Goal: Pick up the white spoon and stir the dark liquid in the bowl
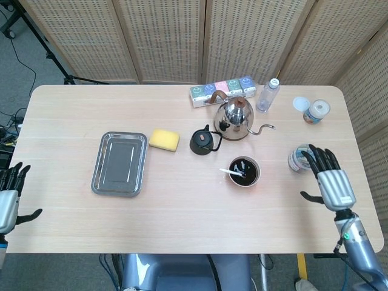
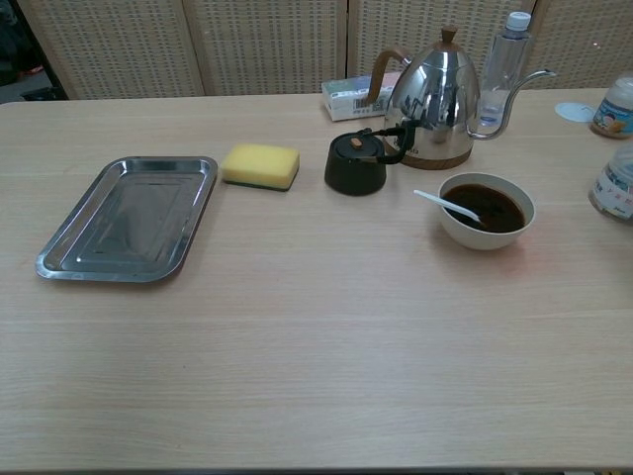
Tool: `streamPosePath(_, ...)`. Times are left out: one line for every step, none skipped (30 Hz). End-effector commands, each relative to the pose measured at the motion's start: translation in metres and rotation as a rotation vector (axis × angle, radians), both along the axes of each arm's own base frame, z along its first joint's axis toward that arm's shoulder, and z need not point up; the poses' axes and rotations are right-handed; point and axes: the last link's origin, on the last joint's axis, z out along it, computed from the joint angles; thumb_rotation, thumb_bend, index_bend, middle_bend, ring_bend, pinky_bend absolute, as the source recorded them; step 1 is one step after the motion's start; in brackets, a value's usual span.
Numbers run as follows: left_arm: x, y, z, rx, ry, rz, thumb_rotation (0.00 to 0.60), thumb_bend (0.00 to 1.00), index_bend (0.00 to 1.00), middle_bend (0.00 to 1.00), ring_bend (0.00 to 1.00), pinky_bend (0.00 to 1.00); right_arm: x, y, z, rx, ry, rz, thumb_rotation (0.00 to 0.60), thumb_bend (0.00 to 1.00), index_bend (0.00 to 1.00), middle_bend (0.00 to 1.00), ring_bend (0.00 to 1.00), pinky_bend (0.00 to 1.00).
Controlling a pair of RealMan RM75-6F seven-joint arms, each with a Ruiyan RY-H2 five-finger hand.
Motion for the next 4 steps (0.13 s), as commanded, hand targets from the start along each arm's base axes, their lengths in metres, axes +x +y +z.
streamPosePath(0.0037, -0.0038, -0.0011, 0.026, -0.013, 0.008, 0.600, 0.00, 0.00, 0.00, 0.00, 0.00, -0.0103, 0.0235, 0.0025, -0.007, 0.043, 0.008, 0.600, 0.00, 0.06, 0.00, 0.00, 0.01)
streamPosePath(0.0043, -0.0043, -0.0008, 0.028, -0.016, 0.006, 0.600, 0.00, 0.00, 0.00, 0.00, 0.00, -0.0108, 0.0256, 0.0025, -0.009, 0.042, 0.008, 0.600, 0.00, 0.06, 0.00, 0.00, 0.01)
streamPosePath(0.0047, -0.0052, -0.0003, 0.031, -0.021, 0.006, 0.600, 0.00, 0.00, 0.00, 0.00, 0.00, -0.0115, 0.0283, 0.0026, -0.013, 0.038, 0.005, 0.600, 0.00, 0.06, 0.00, 0.00, 0.01)
streamPosePath(0.0051, -0.0060, -0.0001, 0.034, -0.024, 0.005, 0.600, 0.00, 0.00, 0.00, 0.00, 0.00, -0.0121, 0.0303, 0.0024, -0.015, 0.034, 0.002, 0.600, 0.00, 0.06, 0.00, 0.00, 0.01)
